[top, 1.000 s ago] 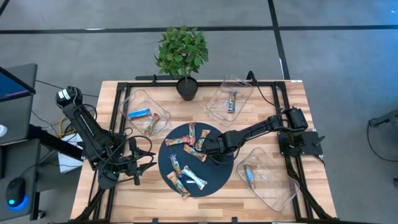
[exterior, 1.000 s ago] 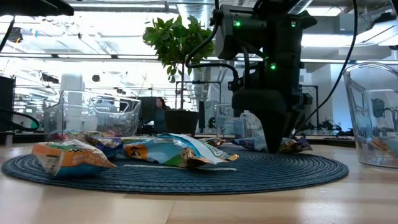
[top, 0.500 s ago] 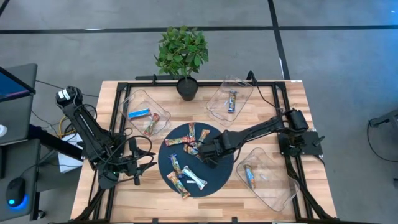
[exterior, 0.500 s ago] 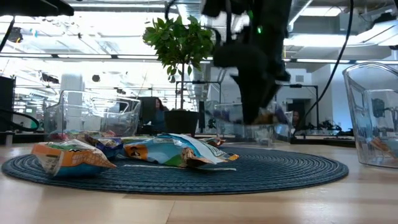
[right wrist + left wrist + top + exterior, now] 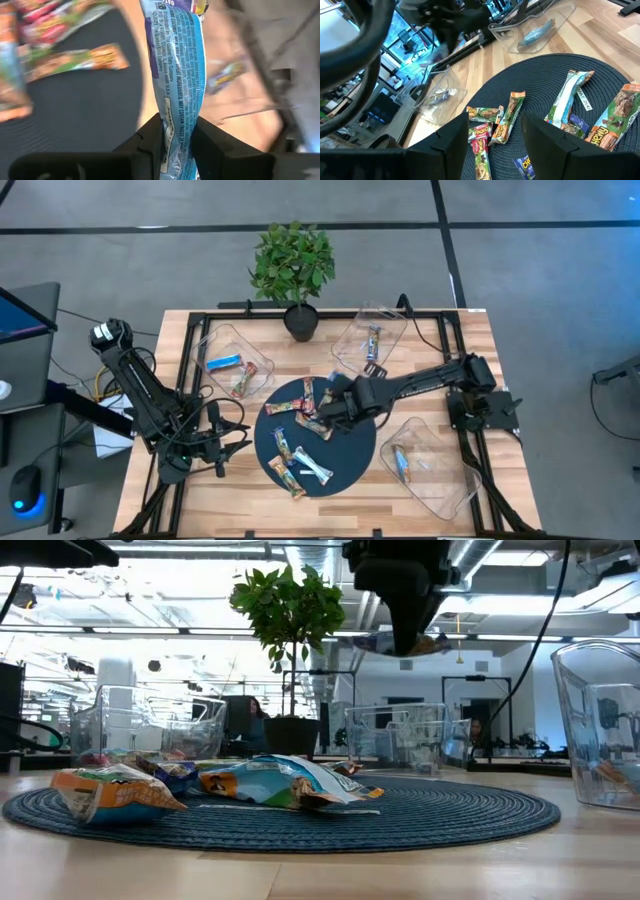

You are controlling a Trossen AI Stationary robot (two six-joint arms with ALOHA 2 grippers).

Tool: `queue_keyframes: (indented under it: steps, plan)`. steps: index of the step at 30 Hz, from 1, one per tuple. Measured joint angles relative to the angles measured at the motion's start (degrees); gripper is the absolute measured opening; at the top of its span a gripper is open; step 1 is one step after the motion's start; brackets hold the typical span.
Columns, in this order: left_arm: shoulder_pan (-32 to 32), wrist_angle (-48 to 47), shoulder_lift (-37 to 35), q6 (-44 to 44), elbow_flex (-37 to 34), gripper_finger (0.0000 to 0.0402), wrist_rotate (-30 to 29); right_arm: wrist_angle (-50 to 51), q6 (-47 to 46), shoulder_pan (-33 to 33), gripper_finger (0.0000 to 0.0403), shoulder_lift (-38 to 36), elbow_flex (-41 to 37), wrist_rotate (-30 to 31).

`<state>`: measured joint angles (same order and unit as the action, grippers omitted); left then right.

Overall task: Pick and place Granola Bars by type
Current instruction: Put the blue granola bar into the top right transparent bin

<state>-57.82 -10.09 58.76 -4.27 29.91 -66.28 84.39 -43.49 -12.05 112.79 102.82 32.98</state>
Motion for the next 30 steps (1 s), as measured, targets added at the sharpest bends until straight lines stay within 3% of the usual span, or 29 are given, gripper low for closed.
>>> queue_keyframes:
  steps: [6,14,20,30]
  plan:
    - [0.0,-0.45,0.0,-0.02,-0.02,0.0176,0.02,5.52,0.17,5.56,0.0081,0.0,0.23,4.92]
    - [0.0,-0.74,0.0,-0.02,-0.07,0.0176,0.07,5.27,3.51,15.26,0.0081,-0.02,0.21,10.44]
    - [0.0,-1.34,0.0,-0.55,-0.09,0.0176,0.16,3.82,3.53,22.31,0.0081,-0.02,0.2,9.89]
    - [0.0,-2.47,0.0,-1.53,-0.13,0.0176,0.2,-3.66,3.54,27.64,0.0081,-0.02,0.18,2.17]
